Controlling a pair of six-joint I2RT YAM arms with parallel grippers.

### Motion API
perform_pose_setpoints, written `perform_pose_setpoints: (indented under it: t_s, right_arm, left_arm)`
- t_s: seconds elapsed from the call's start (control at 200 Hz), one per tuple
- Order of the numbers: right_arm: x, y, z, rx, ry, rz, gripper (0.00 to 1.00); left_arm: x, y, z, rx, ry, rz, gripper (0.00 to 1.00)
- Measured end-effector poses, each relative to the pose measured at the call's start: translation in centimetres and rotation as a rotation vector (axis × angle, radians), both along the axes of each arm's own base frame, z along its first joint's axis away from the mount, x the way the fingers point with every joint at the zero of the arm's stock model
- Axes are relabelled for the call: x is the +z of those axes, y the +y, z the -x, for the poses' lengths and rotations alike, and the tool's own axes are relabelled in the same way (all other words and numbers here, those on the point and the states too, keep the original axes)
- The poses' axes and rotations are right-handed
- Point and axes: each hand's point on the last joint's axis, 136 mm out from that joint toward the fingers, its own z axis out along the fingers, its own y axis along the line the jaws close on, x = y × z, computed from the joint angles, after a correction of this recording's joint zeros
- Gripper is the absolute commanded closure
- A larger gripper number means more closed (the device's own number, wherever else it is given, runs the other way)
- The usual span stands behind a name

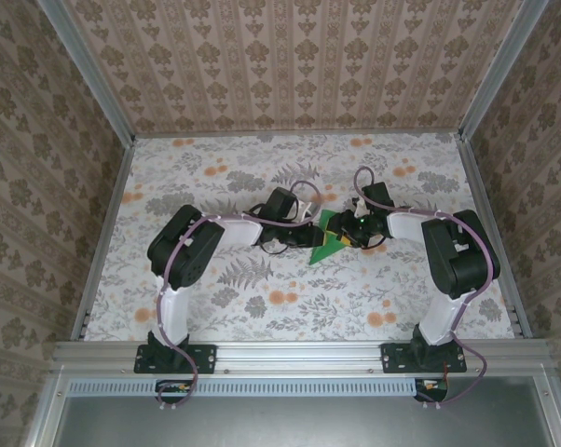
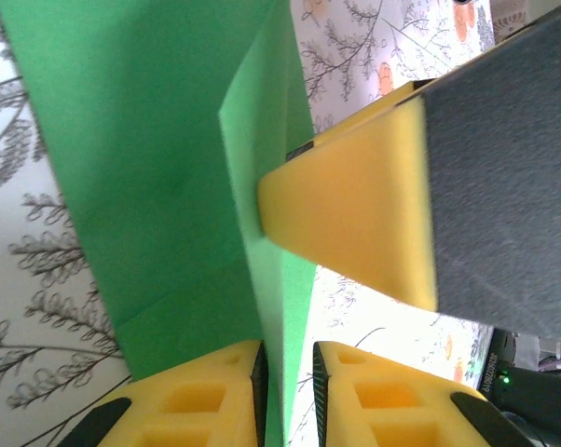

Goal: Fold a paper plane with a square sheet of paper (pick it up from the middle)
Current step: Fourth fold the wing at the center of the table.

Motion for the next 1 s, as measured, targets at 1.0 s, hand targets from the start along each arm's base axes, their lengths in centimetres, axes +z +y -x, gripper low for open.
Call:
perform_pose_setpoints:
  t_s: [1.0]
  right_arm:
    - [-0.2, 0.0, 0.0, 0.058, 0.016, 0.071, 0.41]
  left_arm:
    - [2.4, 0.1, 1.3, 0.018, -0.069, -0.006, 0.88]
